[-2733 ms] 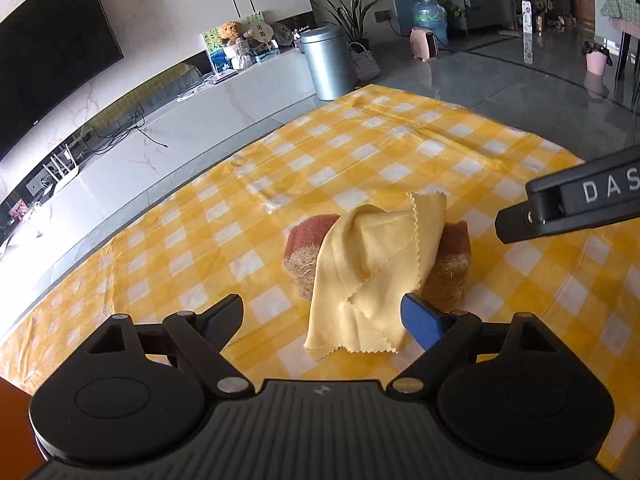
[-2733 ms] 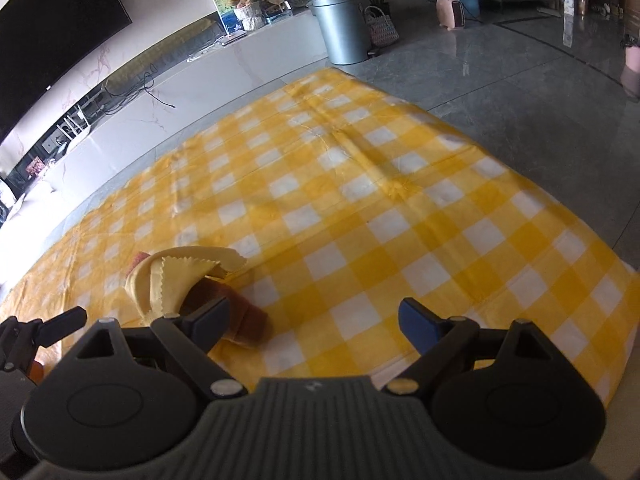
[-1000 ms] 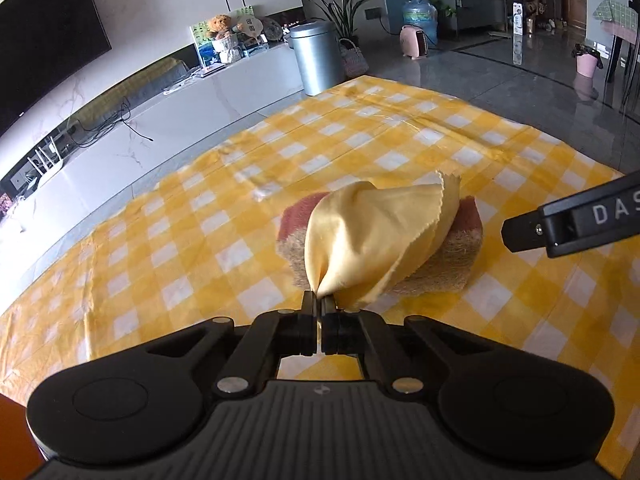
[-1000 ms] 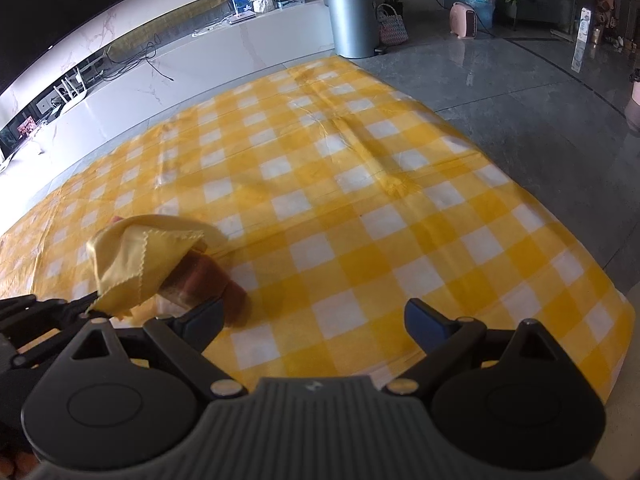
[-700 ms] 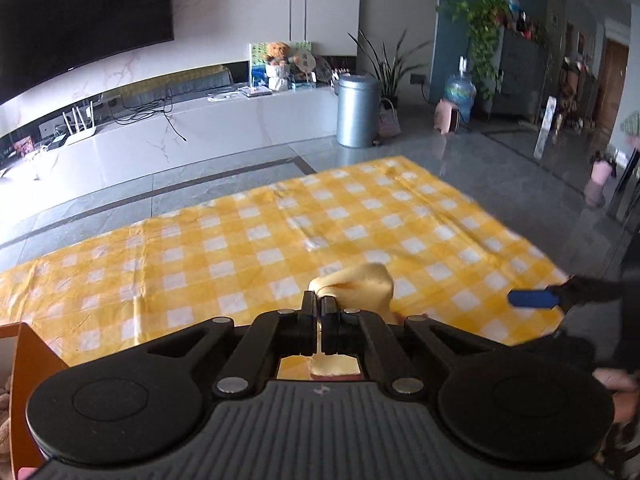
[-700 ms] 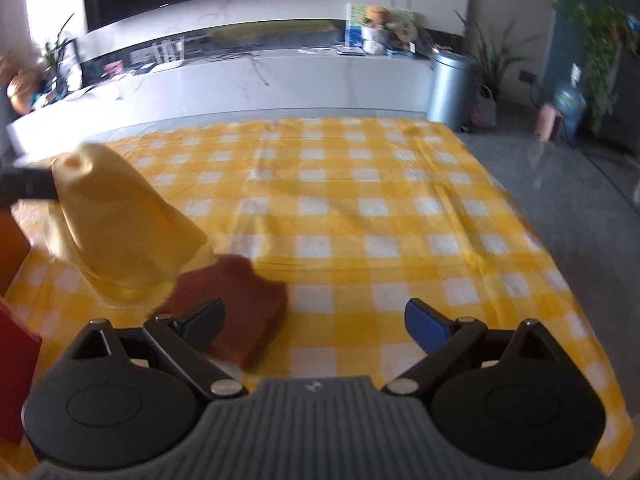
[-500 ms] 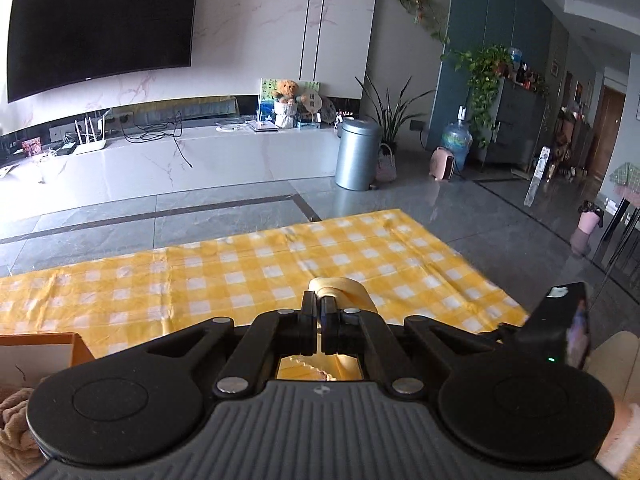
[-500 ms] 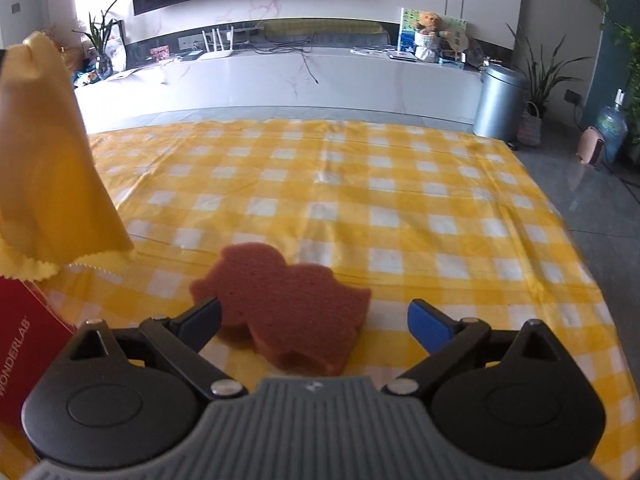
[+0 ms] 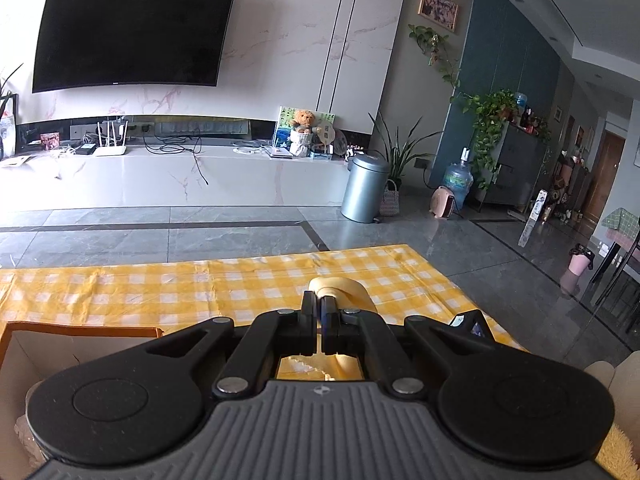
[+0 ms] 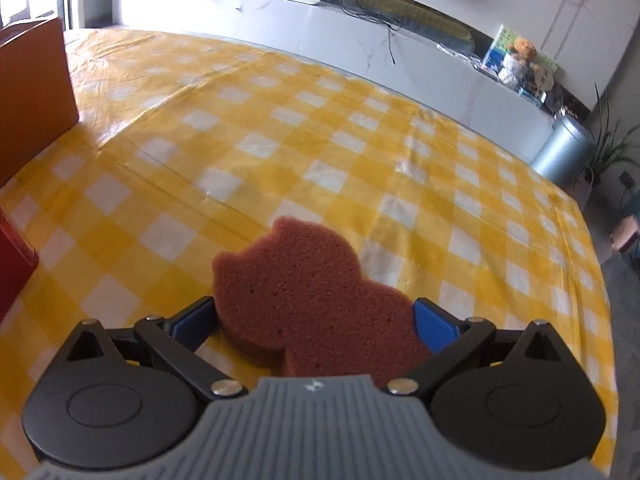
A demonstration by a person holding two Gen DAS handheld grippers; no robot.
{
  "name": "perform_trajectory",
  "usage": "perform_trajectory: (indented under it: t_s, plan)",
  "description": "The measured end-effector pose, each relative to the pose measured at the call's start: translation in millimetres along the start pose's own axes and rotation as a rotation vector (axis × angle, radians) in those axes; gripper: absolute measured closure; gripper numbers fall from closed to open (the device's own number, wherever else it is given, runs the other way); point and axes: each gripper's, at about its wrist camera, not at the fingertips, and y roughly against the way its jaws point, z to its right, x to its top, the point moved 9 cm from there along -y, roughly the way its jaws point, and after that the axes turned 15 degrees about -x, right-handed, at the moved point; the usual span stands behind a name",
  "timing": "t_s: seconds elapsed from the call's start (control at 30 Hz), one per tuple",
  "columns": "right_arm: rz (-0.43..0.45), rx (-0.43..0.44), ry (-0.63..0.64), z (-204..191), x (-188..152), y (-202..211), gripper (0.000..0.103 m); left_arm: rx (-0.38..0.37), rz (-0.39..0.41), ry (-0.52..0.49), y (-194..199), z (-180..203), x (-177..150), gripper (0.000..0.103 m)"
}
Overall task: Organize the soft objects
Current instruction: 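Grasp the red sponge with the right gripper while the left gripper carries the yellow cloth to the box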
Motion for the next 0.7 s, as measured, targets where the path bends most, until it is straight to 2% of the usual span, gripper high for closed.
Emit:
perform_trajectory:
  t_s: [0.13, 0.2, 0.27, 0.43, 0.53, 0.7]
  plan:
    - [-0.04, -0.028, -0.003, -6, 2, 5, 0.009, -0.021, 0.019, 0.033, 14, -12, -4, 0.101]
    - [-0.062, -0.028, -0.044, -7, 2, 12, 0.009, -0.023, 0.033, 0.057, 24, -21, -5, 0.101]
    - [-0.044, -0.021, -0.079, -7, 6, 25, 0.01, -0.018, 0.058, 0.071, 37, -31, -5, 0.102]
    - [0.113, -0.026, -0.189, 9, 40, 88, 0.009, 0.02, 0.131, 0.153, 81, -63, -3, 0.102]
    - [0.202, -0.106, -0.239, 15, 65, 140, 0.009, 0.066, 0.14, 0.185, 107, -83, -5, 0.102]
    - [0.418, -0.115, -0.192, -25, 110, 230, 0.009, 0.083, 0.174, 0.271, 149, -113, -17, 0.102]
